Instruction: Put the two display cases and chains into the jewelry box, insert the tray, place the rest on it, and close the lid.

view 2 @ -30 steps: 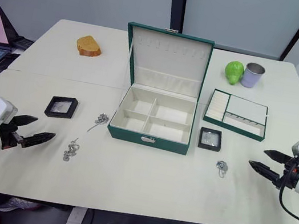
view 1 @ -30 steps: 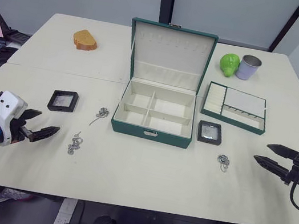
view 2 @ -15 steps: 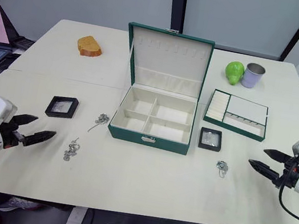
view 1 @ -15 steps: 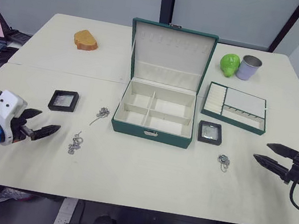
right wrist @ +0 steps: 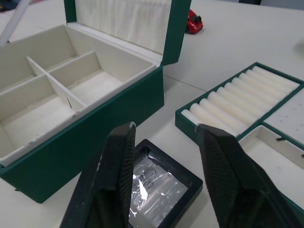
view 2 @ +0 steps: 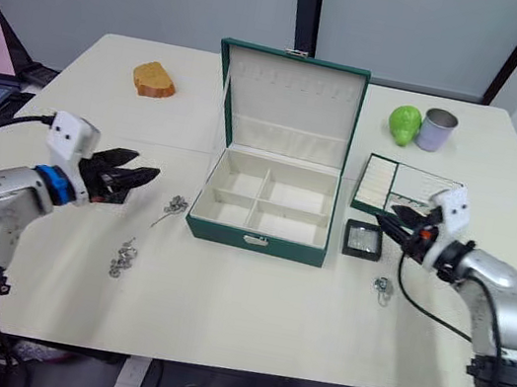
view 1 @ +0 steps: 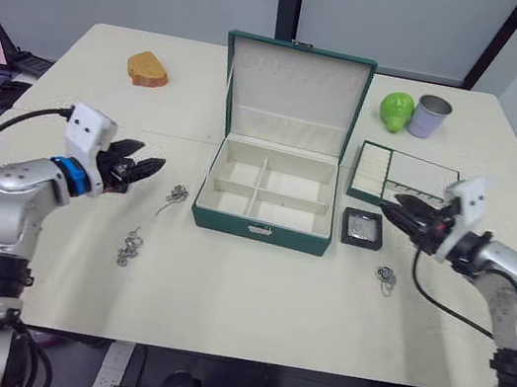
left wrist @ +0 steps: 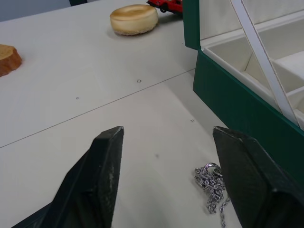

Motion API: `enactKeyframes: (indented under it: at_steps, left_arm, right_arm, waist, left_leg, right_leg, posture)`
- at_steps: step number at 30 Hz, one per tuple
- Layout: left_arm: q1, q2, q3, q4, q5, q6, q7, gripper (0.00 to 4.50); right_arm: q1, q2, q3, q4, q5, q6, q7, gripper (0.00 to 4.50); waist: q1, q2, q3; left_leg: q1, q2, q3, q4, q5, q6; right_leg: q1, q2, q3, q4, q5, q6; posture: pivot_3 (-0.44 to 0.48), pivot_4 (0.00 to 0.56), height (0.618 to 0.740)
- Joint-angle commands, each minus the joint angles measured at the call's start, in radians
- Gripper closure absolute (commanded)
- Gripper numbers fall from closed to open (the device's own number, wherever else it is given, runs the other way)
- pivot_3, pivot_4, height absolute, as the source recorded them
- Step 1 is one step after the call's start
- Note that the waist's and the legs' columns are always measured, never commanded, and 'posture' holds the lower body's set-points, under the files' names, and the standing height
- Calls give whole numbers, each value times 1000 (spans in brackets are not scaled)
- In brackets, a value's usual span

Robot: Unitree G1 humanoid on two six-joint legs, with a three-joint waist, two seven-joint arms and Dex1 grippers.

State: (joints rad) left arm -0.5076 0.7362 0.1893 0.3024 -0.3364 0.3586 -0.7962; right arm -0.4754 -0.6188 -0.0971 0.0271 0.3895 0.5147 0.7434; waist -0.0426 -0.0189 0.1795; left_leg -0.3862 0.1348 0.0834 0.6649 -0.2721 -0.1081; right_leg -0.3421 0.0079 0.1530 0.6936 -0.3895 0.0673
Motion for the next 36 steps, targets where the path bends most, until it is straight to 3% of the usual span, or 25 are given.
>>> enactKeyframes:
  at_steps: [1, 7, 20, 28, 36]
  left_arm:
    - [-70, -41, -59, 66, 55, -64, 1, 2691]
    - [-127, -106, -127, 132, 97, -98, -28, 4500]
    - [-83, -142, -158, 76, 116, -81, -72, 4500]
    - [17, -105, -131, -82, 73, 6, -113, 4500]
    - [174, -37, -106, -300, 27, 117, -142, 4500]
  right_arm:
    - [-55, 36, 58, 30, -81, -56, -48, 3146]
    - [-100, 97, 122, 103, -132, -102, -39, 4485]
    - [-205, 228, 207, 191, -167, -116, 15, 4485]
    - [-183, 229, 231, 159, -149, -93, 113, 4485]
    - [-101, 204, 241, 8, -97, -8, 200, 4485]
  waist:
    - [-2, 0, 0]
    - [-14, 0, 0]
    - [-39, 0, 0]
    - [-47, 0, -1]
    - [-50, 0, -1]
  left_leg:
    - [0, 0, 0, 0, 0, 0]
    - [0, 0, 0, 0, 0, 0]
    - [0, 0, 0, 0, 0, 0]
    - [1, 1, 0, 0, 0, 0]
    - [1, 1, -1, -1, 0, 0]
  right_leg:
    - [-1, 0, 0, 1, 0, 0]
    - [-2, 0, -1, 3, 0, 0]
    - [-2, 0, -2, 4, 0, 0]
    - [-2, 0, -2, 4, 0, 0]
    - [-2, 1, -2, 4, 0, 0]
  posture:
    - [0, 150, 740]
    - [0, 150, 740]
    - [0, 150, 740]
    - [0, 150, 740]
    - [0, 150, 740]
